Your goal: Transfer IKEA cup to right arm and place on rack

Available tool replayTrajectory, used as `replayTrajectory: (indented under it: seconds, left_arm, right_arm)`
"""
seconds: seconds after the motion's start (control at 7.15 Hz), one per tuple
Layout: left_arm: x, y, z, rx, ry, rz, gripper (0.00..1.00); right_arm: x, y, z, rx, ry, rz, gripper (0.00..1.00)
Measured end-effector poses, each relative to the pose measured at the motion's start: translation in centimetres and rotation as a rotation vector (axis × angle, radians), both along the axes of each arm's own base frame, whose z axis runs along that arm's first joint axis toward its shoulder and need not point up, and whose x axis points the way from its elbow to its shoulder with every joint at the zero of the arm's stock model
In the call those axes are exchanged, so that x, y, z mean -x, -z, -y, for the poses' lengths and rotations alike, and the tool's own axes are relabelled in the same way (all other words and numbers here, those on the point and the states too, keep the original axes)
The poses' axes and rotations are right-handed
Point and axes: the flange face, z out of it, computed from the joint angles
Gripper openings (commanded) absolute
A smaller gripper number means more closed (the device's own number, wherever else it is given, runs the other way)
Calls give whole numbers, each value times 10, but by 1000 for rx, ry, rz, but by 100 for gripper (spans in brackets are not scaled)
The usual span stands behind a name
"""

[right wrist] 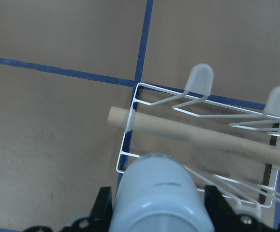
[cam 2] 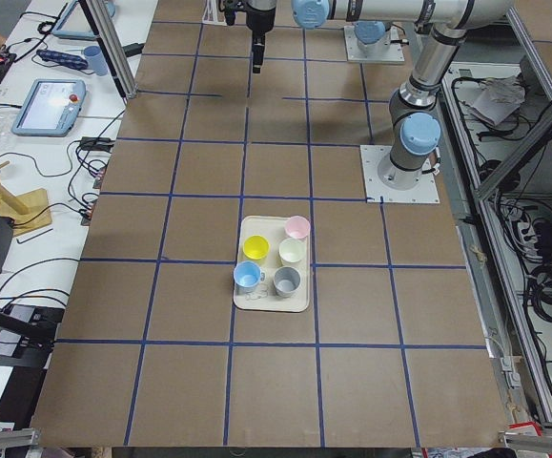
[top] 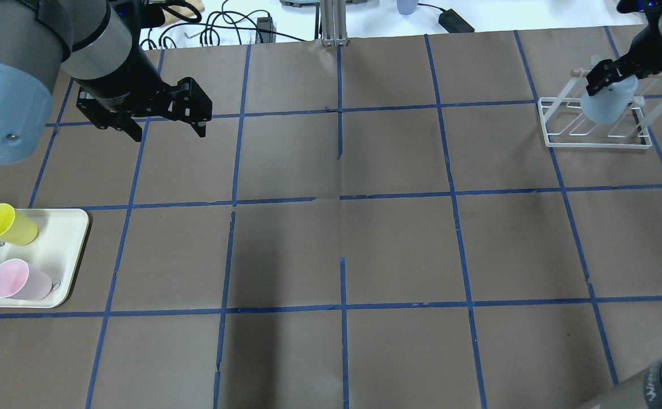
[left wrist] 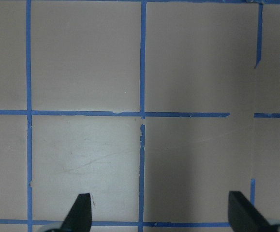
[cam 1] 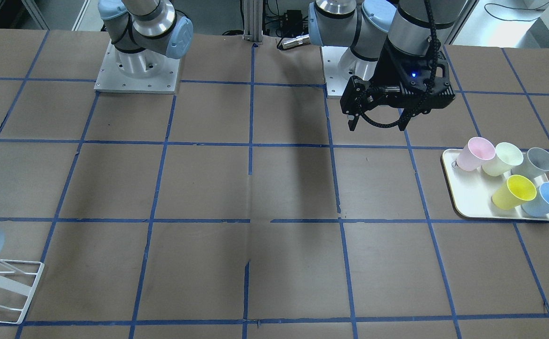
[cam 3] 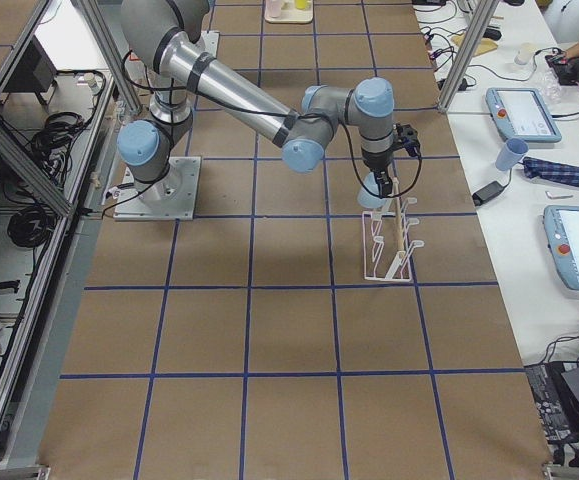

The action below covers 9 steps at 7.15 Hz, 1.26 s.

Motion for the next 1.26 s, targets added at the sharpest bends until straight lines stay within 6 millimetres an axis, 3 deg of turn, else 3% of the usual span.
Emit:
replayTrajectory:
  seconds: [0.28, 0.84, 1.26]
  left_arm:
    - [0, 0, 0, 1, 0, 0, 100]
    - [1, -1, 0, 8, 2, -1, 100]
    - [0, 0, 0, 7, 1, -2, 100]
  right_arm:
    - [3, 10, 3, -13, 2, 6, 65]
    - [6, 30, 7, -40, 6, 20, 99]
    - [8, 32, 9, -44, 10, 21, 100]
